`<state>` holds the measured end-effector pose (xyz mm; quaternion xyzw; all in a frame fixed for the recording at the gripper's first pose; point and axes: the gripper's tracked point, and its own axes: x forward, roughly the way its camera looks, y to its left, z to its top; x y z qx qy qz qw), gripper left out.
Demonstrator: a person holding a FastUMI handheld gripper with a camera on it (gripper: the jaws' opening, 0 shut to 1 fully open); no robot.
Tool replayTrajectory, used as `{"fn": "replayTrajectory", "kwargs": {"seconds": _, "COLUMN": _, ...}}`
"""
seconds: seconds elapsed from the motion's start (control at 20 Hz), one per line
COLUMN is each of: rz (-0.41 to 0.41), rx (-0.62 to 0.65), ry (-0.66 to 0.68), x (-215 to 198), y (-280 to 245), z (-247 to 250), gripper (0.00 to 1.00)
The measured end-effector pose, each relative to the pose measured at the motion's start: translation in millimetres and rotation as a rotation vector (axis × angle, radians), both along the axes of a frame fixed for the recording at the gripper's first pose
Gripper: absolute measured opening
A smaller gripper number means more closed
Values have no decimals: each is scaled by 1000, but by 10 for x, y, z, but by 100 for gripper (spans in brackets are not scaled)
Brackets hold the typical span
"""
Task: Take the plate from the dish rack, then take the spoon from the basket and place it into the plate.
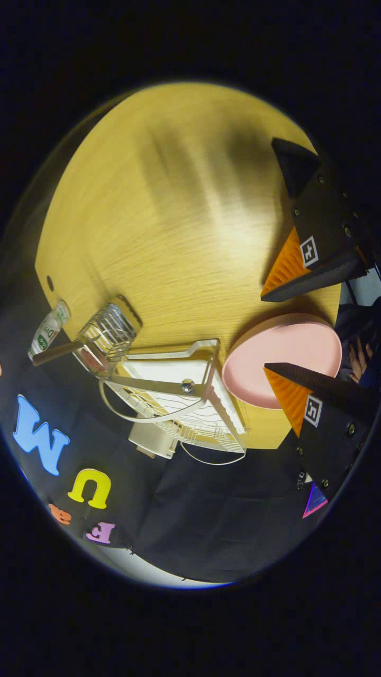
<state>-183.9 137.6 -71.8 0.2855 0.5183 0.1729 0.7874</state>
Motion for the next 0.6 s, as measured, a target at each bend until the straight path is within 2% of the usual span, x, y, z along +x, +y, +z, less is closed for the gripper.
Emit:
{"fn": "replayTrajectory", "kwargs": {"seconds": 0.35, "rz": -304, "rx": -152, "ry": -490, "x": 1163, "y": -572, "z": 1014, "gripper": 73}}
{"fn": "replayTrajectory", "kwargs": {"seconds": 0.45, "rz": -344, "rx": -163, "ry": -566, "x": 1424, "y": -588, "z": 1081, "gripper": 72}}
{"fn": "replayTrajectory", "kwargs": {"seconds": 0.6, "rz": -361, "rx": -149, "ry": -574, "x": 1689, "y": -471, "z": 992, "gripper": 72}}
